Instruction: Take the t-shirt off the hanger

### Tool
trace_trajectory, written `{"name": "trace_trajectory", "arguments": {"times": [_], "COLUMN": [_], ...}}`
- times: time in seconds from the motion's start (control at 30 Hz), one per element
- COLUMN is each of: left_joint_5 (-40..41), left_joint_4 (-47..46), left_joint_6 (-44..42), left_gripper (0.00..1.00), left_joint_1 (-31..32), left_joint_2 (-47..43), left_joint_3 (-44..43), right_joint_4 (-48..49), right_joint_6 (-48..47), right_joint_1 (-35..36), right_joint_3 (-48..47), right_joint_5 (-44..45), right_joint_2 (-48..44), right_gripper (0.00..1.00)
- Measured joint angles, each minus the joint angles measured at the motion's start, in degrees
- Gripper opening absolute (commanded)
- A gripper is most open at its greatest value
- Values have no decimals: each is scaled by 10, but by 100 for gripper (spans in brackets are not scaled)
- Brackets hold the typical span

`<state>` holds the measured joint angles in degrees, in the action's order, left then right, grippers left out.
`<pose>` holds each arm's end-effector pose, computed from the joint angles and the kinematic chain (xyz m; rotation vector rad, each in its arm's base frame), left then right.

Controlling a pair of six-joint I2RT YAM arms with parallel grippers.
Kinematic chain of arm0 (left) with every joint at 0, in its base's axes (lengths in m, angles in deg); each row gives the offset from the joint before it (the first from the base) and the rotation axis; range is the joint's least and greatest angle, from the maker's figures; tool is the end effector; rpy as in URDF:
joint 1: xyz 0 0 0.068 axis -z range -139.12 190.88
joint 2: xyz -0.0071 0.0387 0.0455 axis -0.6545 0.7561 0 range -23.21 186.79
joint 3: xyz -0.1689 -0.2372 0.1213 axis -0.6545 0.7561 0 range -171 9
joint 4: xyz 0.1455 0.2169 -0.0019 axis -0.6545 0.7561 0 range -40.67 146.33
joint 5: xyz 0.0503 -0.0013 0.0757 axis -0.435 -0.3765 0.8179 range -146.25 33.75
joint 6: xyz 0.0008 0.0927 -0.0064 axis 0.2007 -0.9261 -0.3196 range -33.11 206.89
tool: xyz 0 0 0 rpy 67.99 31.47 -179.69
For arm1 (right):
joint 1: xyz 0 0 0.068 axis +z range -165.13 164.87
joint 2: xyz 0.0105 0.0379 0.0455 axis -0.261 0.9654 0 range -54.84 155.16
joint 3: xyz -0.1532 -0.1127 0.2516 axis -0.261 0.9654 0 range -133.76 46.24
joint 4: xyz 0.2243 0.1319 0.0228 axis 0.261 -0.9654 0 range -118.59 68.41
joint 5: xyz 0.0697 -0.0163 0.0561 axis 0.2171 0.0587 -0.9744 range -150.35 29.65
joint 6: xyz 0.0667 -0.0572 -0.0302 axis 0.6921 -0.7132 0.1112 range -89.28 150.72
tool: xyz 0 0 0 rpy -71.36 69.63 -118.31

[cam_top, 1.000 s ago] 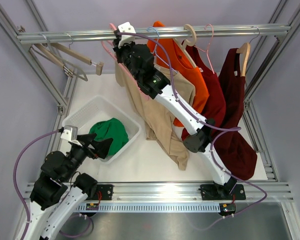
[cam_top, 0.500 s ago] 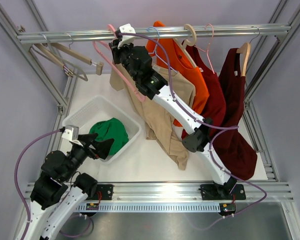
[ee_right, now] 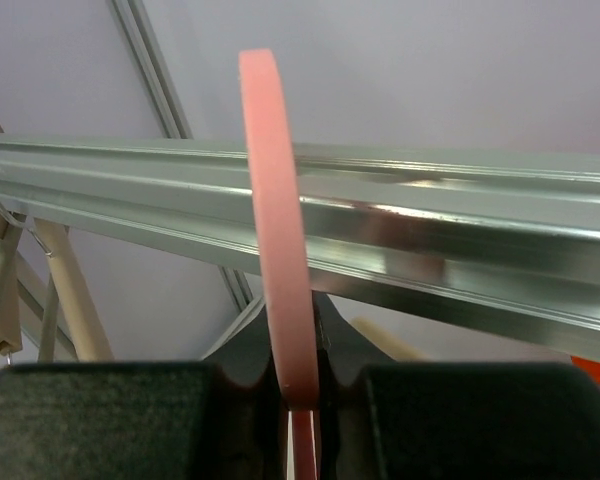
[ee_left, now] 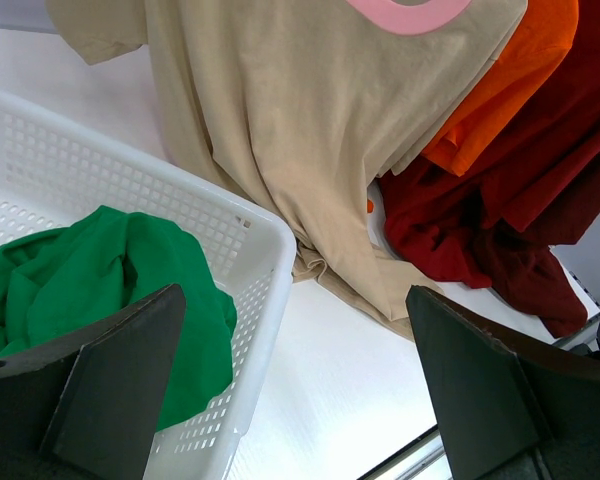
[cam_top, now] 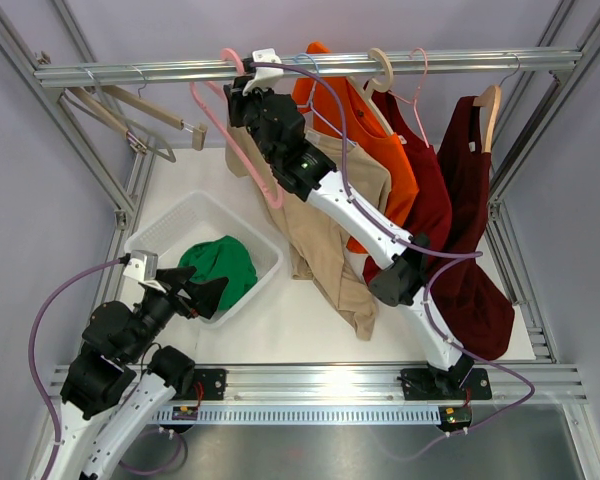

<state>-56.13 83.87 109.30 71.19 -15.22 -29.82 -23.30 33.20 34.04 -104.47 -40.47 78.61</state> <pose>0.0448 -0.0260 0.3231 0.1141 1.6784 -0.6985 0.4103 0.4313 0.5079 -0.2400 1.3137 0.5408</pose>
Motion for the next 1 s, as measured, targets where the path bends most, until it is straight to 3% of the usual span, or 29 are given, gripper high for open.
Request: {"name": "trace_trajectory", "arguments": {"times": [0.13, 0.33, 0.43, 0.5, 0.63, 0.73, 0.93, 1.0], "left_joint_5": [0, 0, 0, 0, 0, 0, -3, -4], "left_joint_4": [0, 0, 0, 0, 0, 0, -2, -2], "left_joint_6": [0, 0, 0, 0, 0, 0, 0, 0], "left_gripper": [99, 99, 99, 99, 99, 99, 99, 99], "left_joint_1": [0, -1, -3, -3, -5, -6, -9, -10], "left_joint_2": [0, 0, 0, 0, 0, 0, 0, 0], "left_joint_3": [0, 0, 0, 0, 0, 0, 0, 0], "right_joint_4": [-7, -24, -29, -31, -41, -40, -15, -14], "right_joint_6": [11, 15, 16, 18, 20, 21, 26, 26], "right_joint_1": [2, 1, 1, 1, 1, 1, 2, 3], "right_joint_3": [10, 48, 63, 77, 129, 207, 337, 333], "right_joint_5": [7, 18, 17, 16, 8, 0, -23, -33], "right_joint_2": [-8, -20, -22, -24, -46, -86, -167, -170], "right_gripper": [32, 37, 42, 51, 57, 56, 21, 16]}}
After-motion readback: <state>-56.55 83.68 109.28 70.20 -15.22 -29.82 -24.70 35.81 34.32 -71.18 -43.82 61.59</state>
